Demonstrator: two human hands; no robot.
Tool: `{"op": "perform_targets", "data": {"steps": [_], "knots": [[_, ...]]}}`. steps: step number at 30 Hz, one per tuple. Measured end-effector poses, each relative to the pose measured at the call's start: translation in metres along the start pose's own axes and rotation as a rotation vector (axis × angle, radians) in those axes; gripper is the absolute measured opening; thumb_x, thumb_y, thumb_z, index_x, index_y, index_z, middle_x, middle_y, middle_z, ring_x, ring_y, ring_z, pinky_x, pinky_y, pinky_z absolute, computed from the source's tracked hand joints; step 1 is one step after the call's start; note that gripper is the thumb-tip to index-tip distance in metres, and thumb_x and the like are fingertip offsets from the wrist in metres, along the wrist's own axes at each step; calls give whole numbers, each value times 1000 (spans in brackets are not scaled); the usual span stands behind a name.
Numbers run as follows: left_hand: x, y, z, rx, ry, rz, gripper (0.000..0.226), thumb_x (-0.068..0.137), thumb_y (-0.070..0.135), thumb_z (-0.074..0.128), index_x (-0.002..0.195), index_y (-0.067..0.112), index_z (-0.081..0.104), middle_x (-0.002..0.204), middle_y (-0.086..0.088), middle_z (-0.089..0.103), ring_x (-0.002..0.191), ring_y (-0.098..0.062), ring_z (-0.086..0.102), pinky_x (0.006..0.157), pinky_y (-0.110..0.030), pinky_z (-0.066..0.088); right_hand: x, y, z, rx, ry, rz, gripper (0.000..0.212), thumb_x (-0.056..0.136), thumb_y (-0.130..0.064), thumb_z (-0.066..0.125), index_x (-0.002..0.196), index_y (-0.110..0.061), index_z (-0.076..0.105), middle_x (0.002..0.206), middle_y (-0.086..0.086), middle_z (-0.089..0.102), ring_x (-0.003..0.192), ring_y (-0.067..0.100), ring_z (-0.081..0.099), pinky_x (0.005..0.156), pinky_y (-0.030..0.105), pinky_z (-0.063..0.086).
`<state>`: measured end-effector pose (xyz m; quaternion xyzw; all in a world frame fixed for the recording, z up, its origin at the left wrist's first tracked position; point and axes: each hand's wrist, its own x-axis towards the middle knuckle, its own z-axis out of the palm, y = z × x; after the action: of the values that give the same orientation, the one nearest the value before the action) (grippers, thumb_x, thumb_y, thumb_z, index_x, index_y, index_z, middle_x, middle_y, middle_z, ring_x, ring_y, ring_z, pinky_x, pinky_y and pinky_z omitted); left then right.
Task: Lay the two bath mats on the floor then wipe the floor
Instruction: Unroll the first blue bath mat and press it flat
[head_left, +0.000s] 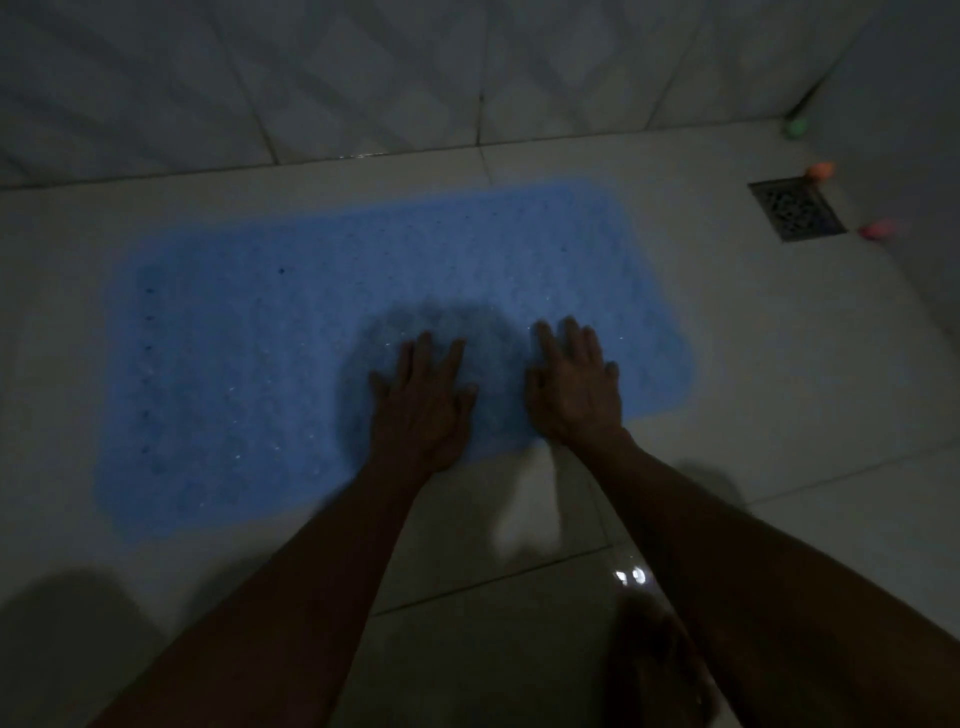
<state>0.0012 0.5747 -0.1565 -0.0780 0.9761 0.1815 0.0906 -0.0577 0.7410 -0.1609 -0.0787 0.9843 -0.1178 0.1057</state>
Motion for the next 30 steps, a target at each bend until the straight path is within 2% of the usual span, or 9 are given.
{"op": "perform_targets", "data": {"steps": [4,8,12,16,18,21,27,28,30], "knots": [[34,28,11,23,17,16,66,99,58,28,157,35,6,166,-6,0,153,-29,0,116,-65,6,28,27,-14,74,23,154,63,99,-57,22,155,-31,10,164,6,-1,150,31,-4,115,62,5],[67,42,27,77,48,30,67,97,65,22,156,41,4,167,-3,-4,152,-29,-7,115,-69,-2,53,41,-7,49,36,126,66,95,-65,19,154,-40,-1,164,-2,-10,148,29,-17,114,65,-6],[93,38,57,161,33,-1,66,94,69,15,154,47,-5,166,3,-8,152,-27,-14,111,-74,-3,65,56,15,-15,44,122,66,93,-69,13,151,-45,-8,163,-7,-17,147,28,-24,112,68,-5],[93,35,66,220,119,28,67,96,70,19,156,44,3,167,3,-2,153,-28,-7,111,-74,4,69,64,32,0,77,140,66,95,-67,20,153,-44,-2,164,-6,-10,148,27,-19,113,68,-1],[91,33,71,246,198,63,67,97,69,25,156,40,13,167,-1,7,153,-29,1,111,-73,8,67,64,35,-17,163,134,65,96,-66,25,154,-42,8,165,-4,-3,150,28,-11,114,67,3],[95,34,71,253,181,60,68,96,69,25,156,41,13,166,-1,8,153,-31,2,110,-73,8,68,63,36,-38,248,142,64,95,-66,31,153,-39,21,163,-1,10,151,30,0,113,65,9],[92,39,58,248,69,38,71,95,70,25,157,40,9,167,-2,1,153,-33,-3,110,-75,7,70,64,30,2,98,145,67,94,-67,29,153,-45,7,165,-4,-1,150,28,-12,113,68,3],[93,39,54,241,49,43,71,94,71,26,157,40,11,167,-3,4,152,-34,0,109,-75,8,72,64,28,18,77,143,67,94,-66,30,153,-44,9,165,-3,1,150,29,-11,113,69,2],[101,38,44,246,37,52,70,92,72,27,154,39,24,162,-6,22,147,-38,18,108,-73,15,81,62,20,31,66,141,66,90,-64,35,150,-40,22,161,5,14,148,34,1,112,70,2]]}}
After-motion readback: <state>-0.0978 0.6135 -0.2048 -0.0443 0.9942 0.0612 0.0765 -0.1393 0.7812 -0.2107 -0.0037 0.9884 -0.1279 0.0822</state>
